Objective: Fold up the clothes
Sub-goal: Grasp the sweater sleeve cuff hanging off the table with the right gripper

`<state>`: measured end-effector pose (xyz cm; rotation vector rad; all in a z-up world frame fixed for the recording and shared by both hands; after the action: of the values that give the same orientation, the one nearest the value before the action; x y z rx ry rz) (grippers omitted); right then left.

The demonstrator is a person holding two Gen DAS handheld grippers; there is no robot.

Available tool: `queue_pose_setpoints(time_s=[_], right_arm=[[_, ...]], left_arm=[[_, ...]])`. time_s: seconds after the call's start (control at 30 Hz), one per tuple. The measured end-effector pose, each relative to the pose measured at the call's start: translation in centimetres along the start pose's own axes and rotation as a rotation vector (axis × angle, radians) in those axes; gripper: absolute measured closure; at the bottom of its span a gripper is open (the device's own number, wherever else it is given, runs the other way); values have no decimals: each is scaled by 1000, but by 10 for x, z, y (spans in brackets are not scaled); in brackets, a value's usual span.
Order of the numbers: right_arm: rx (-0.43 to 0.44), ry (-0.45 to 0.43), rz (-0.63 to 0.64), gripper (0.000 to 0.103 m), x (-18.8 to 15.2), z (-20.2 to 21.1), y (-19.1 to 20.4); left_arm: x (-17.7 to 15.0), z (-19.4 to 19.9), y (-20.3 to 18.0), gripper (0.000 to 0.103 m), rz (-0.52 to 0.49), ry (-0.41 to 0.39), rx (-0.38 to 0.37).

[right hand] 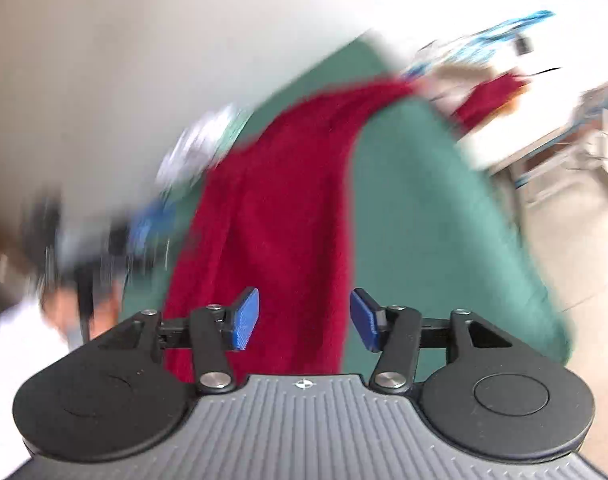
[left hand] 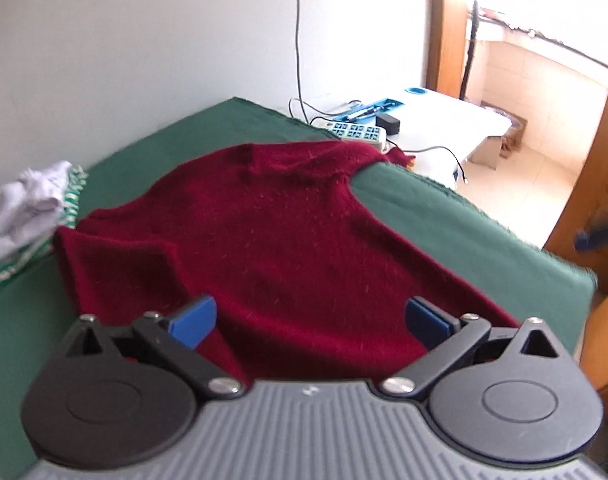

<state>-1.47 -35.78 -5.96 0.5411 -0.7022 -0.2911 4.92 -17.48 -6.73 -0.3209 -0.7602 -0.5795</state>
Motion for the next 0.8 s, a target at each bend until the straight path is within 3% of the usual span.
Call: queue_pose_setpoints(time_s=[0.1,0.13,0.2,0.37,0.43,0.5,0.63,0.73,0.8], right_arm=[[-92,-35,-240,58,54,-19,-31],[-144,-46,-262,67,69,-27,-39],[-236,-77,-248,74,100,-44,-48],[-342,-93,-250,73,170,-106,-80],[-362,-63,-257,66,194,-138,-99],[-357,-14,-252,65,216,-177,-118],[-370,49,-233,63,240,-247,-149],[-359,101,-233,64,251,-287,-167],[-368,114,-212,66,255,-303,-175]], left_arm=[[9,-31,-4,2,22,21,-19],[12,-40,-6,2,6,27,-24],[16,-57,-11,2,-26,44,-32],[42,-85,-14,11,-71,45,-52],[61,-99,-14,12,-99,23,-53],[80,-116,-16,12,-150,13,-49],[122,-161,-18,3,-249,40,-22],[140,-189,-20,3,-261,59,-31],[149,-207,-21,10,-259,74,-43]])
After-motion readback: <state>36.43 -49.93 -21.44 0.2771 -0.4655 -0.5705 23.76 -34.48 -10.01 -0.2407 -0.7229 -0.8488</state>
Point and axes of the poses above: each gripper's, at about its wrist camera, not at the fingertips, and z roughly against the way its jaws point, y to its left, x to its top, the point moved 8 cm from there along -z, roughly the way its jaws point, and after that the axes turned 9 degrees about -x, right-handed, at the moved point
